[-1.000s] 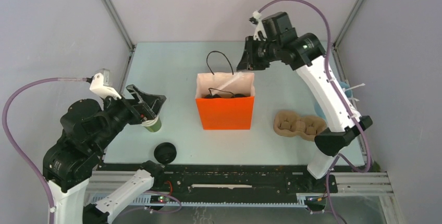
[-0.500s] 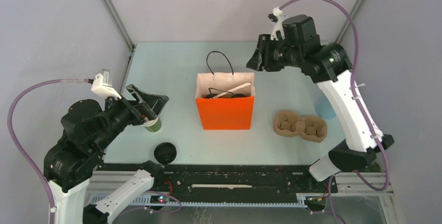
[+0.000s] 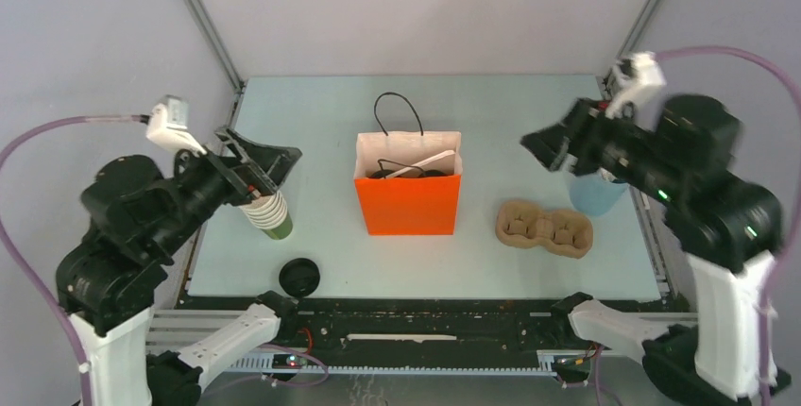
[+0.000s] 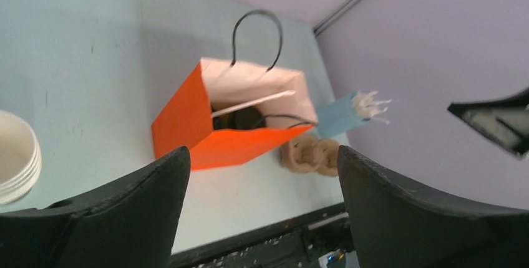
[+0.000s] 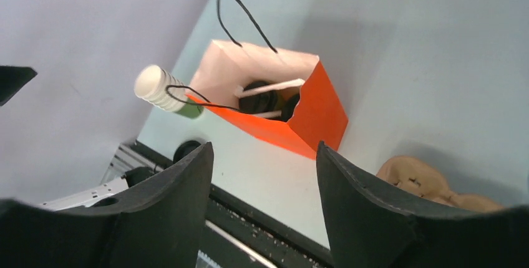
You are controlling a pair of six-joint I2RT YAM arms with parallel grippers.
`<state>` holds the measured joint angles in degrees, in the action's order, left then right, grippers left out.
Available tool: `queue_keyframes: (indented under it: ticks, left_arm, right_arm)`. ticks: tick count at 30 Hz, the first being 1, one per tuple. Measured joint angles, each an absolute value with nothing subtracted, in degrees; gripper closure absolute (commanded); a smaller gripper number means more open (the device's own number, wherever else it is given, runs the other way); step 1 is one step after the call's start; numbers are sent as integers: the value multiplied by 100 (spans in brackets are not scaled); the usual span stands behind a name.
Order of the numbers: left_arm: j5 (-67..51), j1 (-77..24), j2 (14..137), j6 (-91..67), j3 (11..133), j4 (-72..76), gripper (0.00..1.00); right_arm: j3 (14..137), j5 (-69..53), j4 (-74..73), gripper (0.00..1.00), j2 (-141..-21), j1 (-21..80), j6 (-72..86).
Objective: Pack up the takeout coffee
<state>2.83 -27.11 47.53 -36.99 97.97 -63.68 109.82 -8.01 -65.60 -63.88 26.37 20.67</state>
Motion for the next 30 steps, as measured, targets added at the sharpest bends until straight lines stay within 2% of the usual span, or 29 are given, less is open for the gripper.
queue_keyframes:
  ticks: [4, 5, 7, 8, 12, 20, 30]
  left_arm:
    - [342, -2711, 4939, -3592, 10628, -6361, 7]
    - [349, -2711, 4969, -3575, 10840, -6355, 6]
    - [357, -2711, 5000, -3546, 11207, -6318, 5]
    - [368, -2711, 5002, -3538, 11354, -6298, 5]
    - [397, -2711, 4856, -3450, 11507, -6093, 2]
    - [587, -2711, 3920, -2987, 10796, -5795, 0]
    - [626, -2714, 3848, -2405, 10980, -5548, 0]
  right_arm:
    - [11089, -797, -6602, 21, -5540, 2467, 1900]
    - [11220, -794, -6654, 18, -5378, 2451, 1859]
    - [11539, -784, -6702, 2, -5129, 2443, 1800]
    - [11688, -764, -6729, 1, -5041, 2440, 1780]
    - [11985, -617, -6899, 0, -4731, 2440, 1728]
    - [11821, -198, -7242, 0, -4027, 2434, 1833]
    - [11636, -12, -7054, 0, -3830, 2130, 1739]
